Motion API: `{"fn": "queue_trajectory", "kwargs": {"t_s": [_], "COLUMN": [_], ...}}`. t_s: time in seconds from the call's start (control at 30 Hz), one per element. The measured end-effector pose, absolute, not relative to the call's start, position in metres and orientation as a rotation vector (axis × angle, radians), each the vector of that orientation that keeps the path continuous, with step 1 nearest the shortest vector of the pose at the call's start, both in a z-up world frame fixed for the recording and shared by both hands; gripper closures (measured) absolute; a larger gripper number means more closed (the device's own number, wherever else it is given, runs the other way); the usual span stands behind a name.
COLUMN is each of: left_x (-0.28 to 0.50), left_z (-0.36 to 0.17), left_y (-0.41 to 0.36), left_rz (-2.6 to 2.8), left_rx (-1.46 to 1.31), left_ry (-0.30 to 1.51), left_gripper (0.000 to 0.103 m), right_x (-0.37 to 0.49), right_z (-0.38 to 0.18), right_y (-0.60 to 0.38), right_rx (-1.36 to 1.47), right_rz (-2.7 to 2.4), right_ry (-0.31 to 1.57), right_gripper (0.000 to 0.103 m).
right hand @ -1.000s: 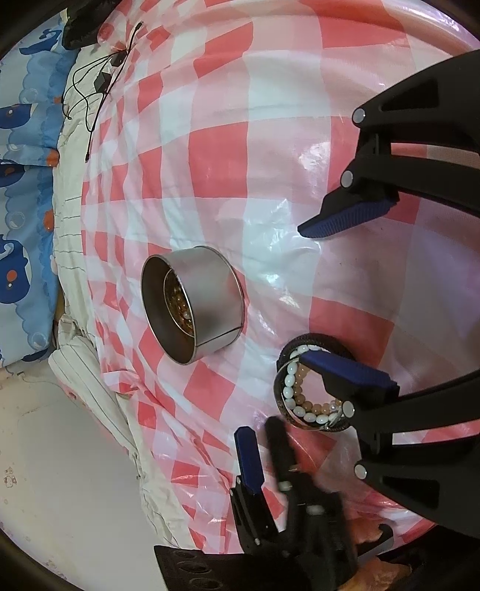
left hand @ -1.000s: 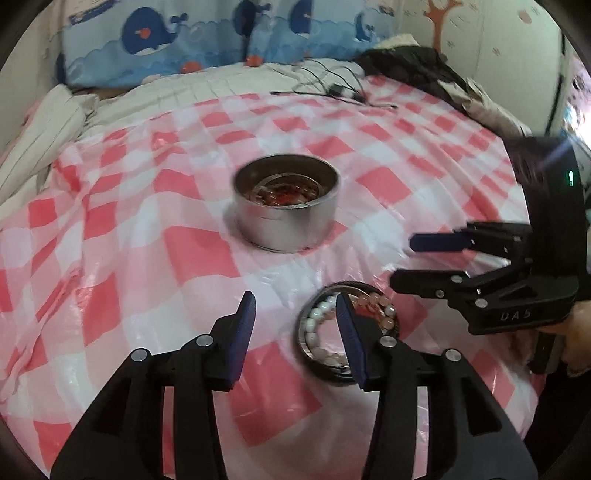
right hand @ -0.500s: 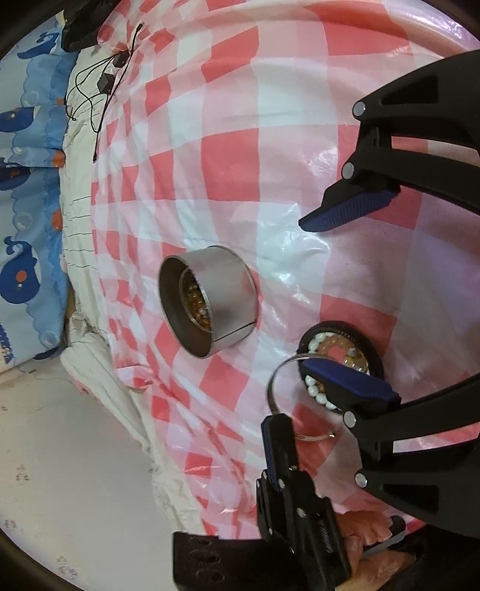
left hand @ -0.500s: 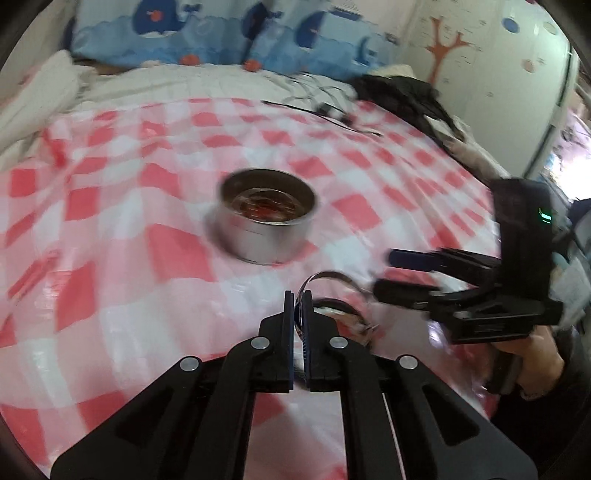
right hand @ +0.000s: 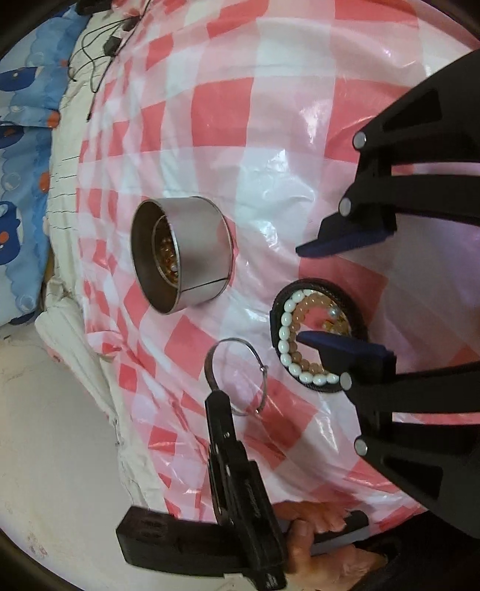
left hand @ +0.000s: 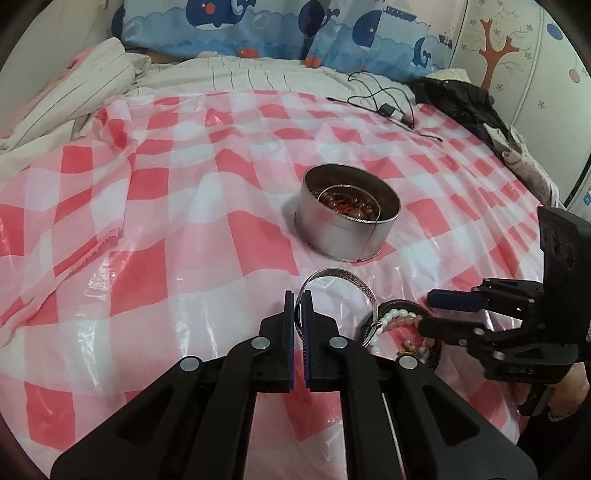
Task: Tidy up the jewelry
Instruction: 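Grasp a second silver bangle with the left gripper and lift it, then grasp the black leather bracelet with the right gripper while the left holds the bangle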
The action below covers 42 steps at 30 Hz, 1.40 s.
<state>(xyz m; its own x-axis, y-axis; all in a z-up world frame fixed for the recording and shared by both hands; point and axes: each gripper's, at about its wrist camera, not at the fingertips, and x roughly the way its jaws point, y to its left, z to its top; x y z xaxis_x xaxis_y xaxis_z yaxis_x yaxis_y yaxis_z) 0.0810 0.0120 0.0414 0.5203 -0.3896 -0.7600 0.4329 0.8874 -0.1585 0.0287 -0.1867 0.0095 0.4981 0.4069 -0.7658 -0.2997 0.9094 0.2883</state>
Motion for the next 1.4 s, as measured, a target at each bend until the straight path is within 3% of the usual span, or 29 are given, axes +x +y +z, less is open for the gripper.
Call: {"fn": "queue_trajectory", "kwargs": {"t_s": [0.2, 0.63, 0.7, 0.73, 0.77, 0.8, 0.93, 1.0, 1.1, 1.17, 1.4], "left_x": [0.081, 0.081, 0.081, 0.08, 0.08, 0.079, 0.077, 0.075, 0.07, 0.067, 0.067], "left_z": [0.038, 0.032, 0.029, 0.027, 0.026, 0.025, 0.02, 0.017, 0.016, 0.019, 0.031], "left_y": [0.012, 0.007, 0.004, 0.002, 0.0, -0.001, -0.008, -0.014, -0.021, -0.023, -0.017], "left_rz": [-0.484, -0.479, -0.482, -0.482, -0.478, -0.475, -0.478, -0.468, -0.469, -0.49, -0.481], "left_rx": [0.067, 0.095, 0.11, 0.122, 0.137, 0.154, 0.203, 0.26, 0.329, 0.329, 0.291], "left_ry": [0.909, 0.931, 0.945, 0.949, 0.951, 0.953, 0.961, 0.958, 0.946, 0.936, 0.881], "left_gripper": [0.099, 0.099, 0.098, 0.098, 0.097, 0.096, 0.089, 0.089, 0.096, 0.101, 0.101], "right_x": [0.026, 0.027, 0.031, 0.031, 0.031, 0.031, 0.03, 0.03, 0.028, 0.027, 0.026], "right_z": [0.017, 0.033, 0.026, 0.023, 0.021, 0.022, 0.013, 0.008, 0.009, 0.012, 0.026], "right_y": [-0.194, -0.232, -0.231, -0.23, -0.228, -0.225, -0.214, -0.207, -0.205, -0.216, -0.224], "right_rx": [0.208, 0.262, 0.231, 0.215, 0.202, 0.181, 0.071, 0.008, 0.015, 0.122, 0.162], "right_rz": [0.48, 0.35, 0.314, 0.298, 0.298, 0.298, 0.267, 0.26, 0.292, 0.334, 0.307], "right_ry": [0.925, 0.869, 0.913, 0.921, 0.924, 0.92, 0.949, 0.957, 0.949, 0.935, 0.873], "right_gripper": [0.093, 0.093, 0.088, 0.081, 0.064, 0.059, 0.059, 0.067, 0.091, 0.094, 0.094]}}
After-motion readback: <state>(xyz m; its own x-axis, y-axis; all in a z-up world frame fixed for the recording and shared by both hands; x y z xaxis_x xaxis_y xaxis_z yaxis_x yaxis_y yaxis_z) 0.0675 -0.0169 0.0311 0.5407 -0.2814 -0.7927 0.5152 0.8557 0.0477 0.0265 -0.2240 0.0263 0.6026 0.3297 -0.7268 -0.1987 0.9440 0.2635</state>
